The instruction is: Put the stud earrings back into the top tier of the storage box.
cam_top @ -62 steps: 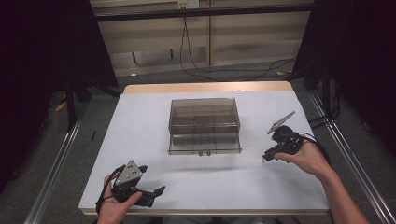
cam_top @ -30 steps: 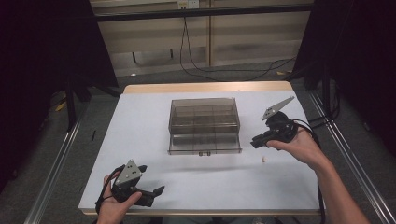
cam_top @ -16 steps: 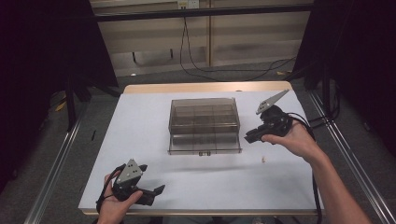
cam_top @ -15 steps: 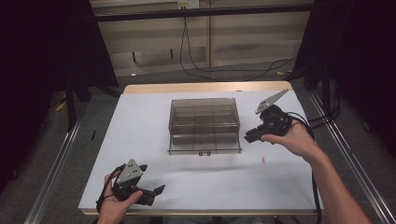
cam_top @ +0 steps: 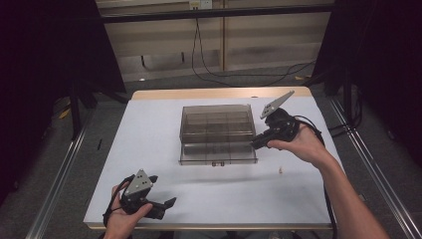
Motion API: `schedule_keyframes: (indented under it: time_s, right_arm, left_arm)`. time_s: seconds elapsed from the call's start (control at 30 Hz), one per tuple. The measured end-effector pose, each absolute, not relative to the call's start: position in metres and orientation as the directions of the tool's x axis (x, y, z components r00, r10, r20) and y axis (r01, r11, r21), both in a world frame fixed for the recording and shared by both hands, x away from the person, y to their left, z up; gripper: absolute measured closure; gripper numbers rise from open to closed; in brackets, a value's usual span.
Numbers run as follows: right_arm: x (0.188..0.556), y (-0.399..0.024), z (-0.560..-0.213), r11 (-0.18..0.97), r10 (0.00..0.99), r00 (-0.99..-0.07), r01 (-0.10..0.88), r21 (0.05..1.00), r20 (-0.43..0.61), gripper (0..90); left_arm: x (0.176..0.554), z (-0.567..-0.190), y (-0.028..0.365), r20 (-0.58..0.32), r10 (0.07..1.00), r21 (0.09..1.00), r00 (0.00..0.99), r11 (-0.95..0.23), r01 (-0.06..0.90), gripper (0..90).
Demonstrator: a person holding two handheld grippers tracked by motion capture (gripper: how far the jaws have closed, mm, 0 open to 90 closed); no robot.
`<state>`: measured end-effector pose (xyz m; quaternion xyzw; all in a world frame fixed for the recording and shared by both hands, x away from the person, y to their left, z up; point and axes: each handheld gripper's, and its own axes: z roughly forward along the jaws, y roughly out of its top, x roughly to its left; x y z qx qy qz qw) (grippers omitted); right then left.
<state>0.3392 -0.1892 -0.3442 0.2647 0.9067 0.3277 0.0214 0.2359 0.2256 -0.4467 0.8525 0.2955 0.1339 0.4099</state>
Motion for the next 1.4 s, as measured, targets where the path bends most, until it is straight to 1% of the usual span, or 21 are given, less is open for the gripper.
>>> schedule_keyframes:
  time_s: [0.4, 0.67, 1.0, 1.03, 1.3, 1.4]
  right_arm:
    - [0.350, -0.166, -0.343, 0.666, 0.459, -0.878, 0.440, 0.603, 0.133, 77.2]
    - [0.356, -0.147, -0.344, 0.688, 0.435, -0.891, 0.423, 0.590, 0.132, 77.2]
    - [0.363, -0.126, -0.348, 0.725, 0.419, -0.901, 0.408, 0.555, 0.115, 77.3]
    - [0.364, -0.123, -0.349, 0.738, 0.415, -0.903, 0.407, 0.538, 0.114, 77.3]
    - [0.367, -0.110, -0.353, 0.772, 0.400, -0.911, 0.394, 0.499, 0.100, 77.3]
    - [0.369, -0.103, -0.358, 0.796, 0.397, -0.913, 0.394, 0.460, 0.095, 77.3]
  left_arm:
    - [0.237, -0.447, 0.225, -0.021, 0.611, 0.779, 0.792, -0.487, 0.396, 5.8]
    - [0.237, -0.447, 0.223, -0.015, 0.595, 0.783, 0.803, -0.492, 0.379, 5.8]
    - [0.239, -0.447, 0.222, -0.021, 0.591, 0.779, 0.807, -0.496, 0.383, 5.7]
    - [0.239, -0.447, 0.223, -0.022, 0.590, 0.781, 0.807, -0.494, 0.382, 5.7]
    - [0.236, -0.447, 0.221, -0.025, 0.584, 0.788, 0.812, -0.488, 0.375, 5.5]
    - [0.236, -0.447, 0.221, -0.027, 0.587, 0.789, 0.809, -0.485, 0.378, 5.4]
